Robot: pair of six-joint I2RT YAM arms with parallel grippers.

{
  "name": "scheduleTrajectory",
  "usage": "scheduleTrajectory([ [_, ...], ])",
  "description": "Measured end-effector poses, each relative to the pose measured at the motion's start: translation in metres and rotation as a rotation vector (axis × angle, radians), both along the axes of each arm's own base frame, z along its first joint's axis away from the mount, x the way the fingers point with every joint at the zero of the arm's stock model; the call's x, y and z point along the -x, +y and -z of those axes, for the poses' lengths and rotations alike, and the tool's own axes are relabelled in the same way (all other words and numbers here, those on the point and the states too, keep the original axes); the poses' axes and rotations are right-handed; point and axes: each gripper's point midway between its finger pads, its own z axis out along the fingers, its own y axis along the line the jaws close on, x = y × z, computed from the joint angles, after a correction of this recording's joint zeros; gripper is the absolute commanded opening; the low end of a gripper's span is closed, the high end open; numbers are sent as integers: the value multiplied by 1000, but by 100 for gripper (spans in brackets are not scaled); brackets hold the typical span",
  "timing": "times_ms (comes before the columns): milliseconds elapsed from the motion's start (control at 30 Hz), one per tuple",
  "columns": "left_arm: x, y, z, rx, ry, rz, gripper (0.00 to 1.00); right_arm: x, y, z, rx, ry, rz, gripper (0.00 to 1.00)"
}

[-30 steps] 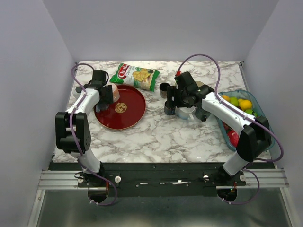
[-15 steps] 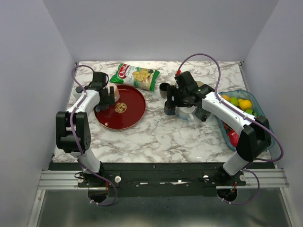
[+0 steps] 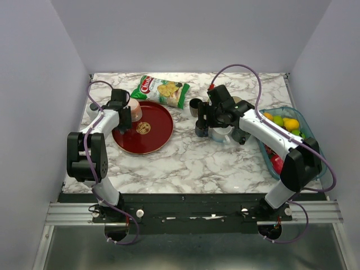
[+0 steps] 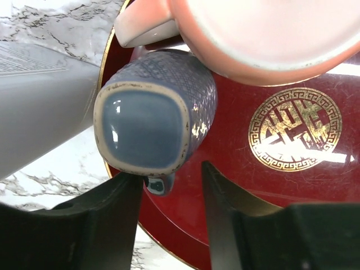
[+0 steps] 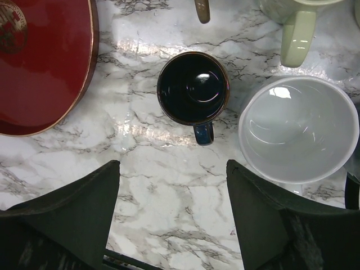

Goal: Turn the mug right side up

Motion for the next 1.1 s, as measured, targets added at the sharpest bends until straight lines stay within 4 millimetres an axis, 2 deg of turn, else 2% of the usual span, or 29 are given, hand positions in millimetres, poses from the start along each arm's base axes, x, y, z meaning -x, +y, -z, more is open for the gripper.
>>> scheduleTrajectory([
  [367, -2, 1, -1, 10, -33, -39, 38, 2, 2, 8, 3, 25, -8, 82],
  [467, -2, 1, -2, 13, -45, -51, 29, 2, 2, 10, 7, 33, -8, 82],
  [567, -1, 1, -1, 13, -49, -60, 13, 3, 1, 12, 12, 40, -8, 82],
  [600, -1, 2, -1, 13, -50, -63, 2, 4, 1, 12, 13, 42, -8, 82],
  [633, -1, 2, -2, 14, -54, -67, 0, 4, 1, 12, 13, 43, -8, 82],
  [800, -2, 2, -3, 16, -62, -78, 0, 3, 1, 10, 10, 39, -9, 84],
  [900, 1, -2, -5, 45, -59, -83, 0, 3, 3, 8, 1, 40, -15, 91],
  [933, 3, -6, -7, 67, -57, -86, 0, 4, 4, 8, -3, 42, -19, 100],
  [1033, 11, -17, -18, 137, -59, -97, 0, 5, 7, 8, -15, 49, -30, 100],
  [1100, 16, -27, -32, 199, -79, -114, 0, 7, 9, 7, -27, 56, -41, 100],
])
